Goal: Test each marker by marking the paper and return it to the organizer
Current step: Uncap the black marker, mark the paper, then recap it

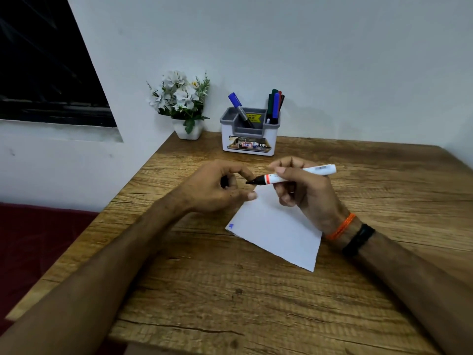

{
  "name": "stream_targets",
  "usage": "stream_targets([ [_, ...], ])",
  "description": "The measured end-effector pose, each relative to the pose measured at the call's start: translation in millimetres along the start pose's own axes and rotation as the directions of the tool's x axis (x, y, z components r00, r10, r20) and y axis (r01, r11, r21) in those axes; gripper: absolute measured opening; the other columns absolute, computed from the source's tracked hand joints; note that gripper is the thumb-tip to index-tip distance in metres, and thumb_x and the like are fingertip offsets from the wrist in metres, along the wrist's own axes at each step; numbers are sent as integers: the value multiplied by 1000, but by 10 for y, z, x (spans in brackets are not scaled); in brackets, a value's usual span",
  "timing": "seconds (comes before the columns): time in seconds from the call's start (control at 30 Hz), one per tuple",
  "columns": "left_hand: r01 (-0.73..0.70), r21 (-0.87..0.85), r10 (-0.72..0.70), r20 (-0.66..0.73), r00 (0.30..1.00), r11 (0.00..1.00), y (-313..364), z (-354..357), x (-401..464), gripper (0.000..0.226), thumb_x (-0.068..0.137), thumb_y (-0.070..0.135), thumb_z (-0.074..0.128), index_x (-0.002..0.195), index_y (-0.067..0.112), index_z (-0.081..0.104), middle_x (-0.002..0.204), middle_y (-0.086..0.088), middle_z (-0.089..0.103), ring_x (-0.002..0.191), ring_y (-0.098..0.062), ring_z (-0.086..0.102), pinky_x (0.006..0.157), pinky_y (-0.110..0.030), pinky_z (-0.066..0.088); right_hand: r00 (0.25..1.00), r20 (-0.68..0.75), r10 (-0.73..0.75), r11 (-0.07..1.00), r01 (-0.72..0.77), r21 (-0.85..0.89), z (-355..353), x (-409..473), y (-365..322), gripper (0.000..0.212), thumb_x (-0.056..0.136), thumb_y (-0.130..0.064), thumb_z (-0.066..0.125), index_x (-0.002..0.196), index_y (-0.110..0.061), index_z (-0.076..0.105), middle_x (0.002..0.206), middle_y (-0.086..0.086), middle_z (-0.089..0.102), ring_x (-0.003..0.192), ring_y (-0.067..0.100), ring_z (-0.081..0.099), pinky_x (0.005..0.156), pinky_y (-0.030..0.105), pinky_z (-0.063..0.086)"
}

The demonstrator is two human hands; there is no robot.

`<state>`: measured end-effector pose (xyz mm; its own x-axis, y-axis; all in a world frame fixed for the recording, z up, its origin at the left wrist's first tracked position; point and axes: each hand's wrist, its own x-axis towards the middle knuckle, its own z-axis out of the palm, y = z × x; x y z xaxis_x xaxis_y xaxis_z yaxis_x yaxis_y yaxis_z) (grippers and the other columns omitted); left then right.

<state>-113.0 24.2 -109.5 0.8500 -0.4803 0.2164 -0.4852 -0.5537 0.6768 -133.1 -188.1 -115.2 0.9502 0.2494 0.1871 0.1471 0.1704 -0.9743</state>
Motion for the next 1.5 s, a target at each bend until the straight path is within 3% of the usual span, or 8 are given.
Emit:
stream_targets([
  [0.13,92,23,-91,-24,996,996,-112,-44,-6,24,75,39,78,98,34,74,55,15,57,54,-5,49,59,-25,41,993,80,90,995,-92,22,-7,-29,-7,35,80,-21,52,96,1,73,68,15,69,54,18,61,47,22,45],
  [0.27,87,42,-89,40,995,995,-149,-16,6,19,79,29,77,97,34,75,55,9,58,54,-7,49,58,-25,43,981,159,110,991,-95,-99,75,-69,23,17,88,-14,62,95,-4,75,76,18,73,61,20,70,50,22,52],
  [0.33,77,77,-81,60,995,994,-170,-16,10,20,82,24,74,99,35,75,56,5,60,54,-8,50,59,-34,48,978,180,107,979,-73,-188,130,-99,24,10,89,-8,67,94,-3,74,75,15,73,61,19,71,50,22,54],
  [0.57,29,147,-45,109,993,989,-186,-13,29,24,77,36,76,97,48,71,72,-1,72,66,-21,63,69,-45,55,986,135,103,926,-45,-375,245,-149,93,9,88,-4,69,94,0,75,68,9,73,55,13,67,49,22,53],
  [0.73,33,120,-54,172,984,992,-188,-48,23,31,76,34,78,106,38,72,62,-2,66,58,-23,57,64,-40,52,992,86,88,904,-44,-426,256,-164,120,7,88,-5,69,89,-3,75,64,6,71,50,10,63,45,21,49],
  [1.0,44,84,-60,197,979,995,-184,-58,25,32,76,33,79,106,42,71,60,-2,63,54,-12,50,59,-31,45,991,101,91,885,-34,-465,256,-175,124,7,87,-8,71,89,-8,77,65,6,72,50,9,64,46,21,50],
  [1.17,44,91,-62,208,976,995,-183,-60,29,33,76,33,78,108,39,71,59,2,61,55,-14,51,63,-38,49,991,105,82,880,-23,-475,258,-178,122,7,87,-8,71,89,-7,77,66,8,72,49,8,64,45,20,50],
  [1.5,55,95,-74,212,974,994,-162,-64,21,30,76,34,77,102,46,69,58,5,60,54,-9,50,61,-34,48,991,101,91,873,-31,-487,271,-193,111,6,86,-8,72,87,-9,77,65,6,72,52,8,65,46,20,51],
])
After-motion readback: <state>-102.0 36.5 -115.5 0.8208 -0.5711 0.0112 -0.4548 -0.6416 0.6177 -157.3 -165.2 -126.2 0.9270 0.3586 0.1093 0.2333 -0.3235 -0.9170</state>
